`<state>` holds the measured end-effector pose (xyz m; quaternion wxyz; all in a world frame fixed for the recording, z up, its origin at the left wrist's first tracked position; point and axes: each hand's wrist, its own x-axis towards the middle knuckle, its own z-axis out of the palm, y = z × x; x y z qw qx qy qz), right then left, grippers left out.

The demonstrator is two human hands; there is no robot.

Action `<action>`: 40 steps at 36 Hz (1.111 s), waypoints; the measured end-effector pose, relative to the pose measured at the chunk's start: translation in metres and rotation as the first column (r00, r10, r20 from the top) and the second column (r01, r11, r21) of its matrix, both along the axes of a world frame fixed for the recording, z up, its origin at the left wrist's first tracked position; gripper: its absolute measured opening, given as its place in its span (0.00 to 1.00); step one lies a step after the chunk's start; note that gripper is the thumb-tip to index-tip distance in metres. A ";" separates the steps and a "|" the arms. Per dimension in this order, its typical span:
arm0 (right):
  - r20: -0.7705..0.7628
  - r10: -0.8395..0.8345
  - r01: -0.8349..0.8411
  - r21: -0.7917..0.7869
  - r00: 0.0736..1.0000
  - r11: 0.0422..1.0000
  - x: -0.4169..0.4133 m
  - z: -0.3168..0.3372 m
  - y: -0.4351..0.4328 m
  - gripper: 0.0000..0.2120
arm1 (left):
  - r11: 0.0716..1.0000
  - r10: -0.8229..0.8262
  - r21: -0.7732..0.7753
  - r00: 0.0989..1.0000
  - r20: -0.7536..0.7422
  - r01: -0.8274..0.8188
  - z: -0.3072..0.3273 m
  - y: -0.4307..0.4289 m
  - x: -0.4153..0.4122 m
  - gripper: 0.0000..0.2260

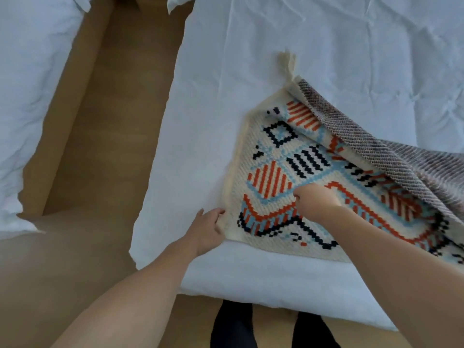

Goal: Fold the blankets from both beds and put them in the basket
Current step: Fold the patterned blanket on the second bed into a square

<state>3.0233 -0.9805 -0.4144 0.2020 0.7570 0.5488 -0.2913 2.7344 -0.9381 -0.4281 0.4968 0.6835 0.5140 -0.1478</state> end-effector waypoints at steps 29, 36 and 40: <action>0.171 -0.129 0.098 0.182 0.977 0.978 0.128 -0.027 0.056 0.34 | 0.937 0.075 0.350 0.980 -0.186 -0.005 -0.030 0.025 0.041 0.22; 0.114 -0.069 0.019 0.392 0.991 0.920 0.122 -0.021 0.047 0.19 | 0.855 -0.099 0.508 0.994 -0.040 0.106 -0.027 0.048 0.111 0.20; 0.114 -0.013 -0.033 0.392 0.993 0.919 0.111 -0.022 0.038 0.23 | 0.698 -0.271 0.688 0.963 -0.005 0.200 -0.034 0.091 0.171 0.20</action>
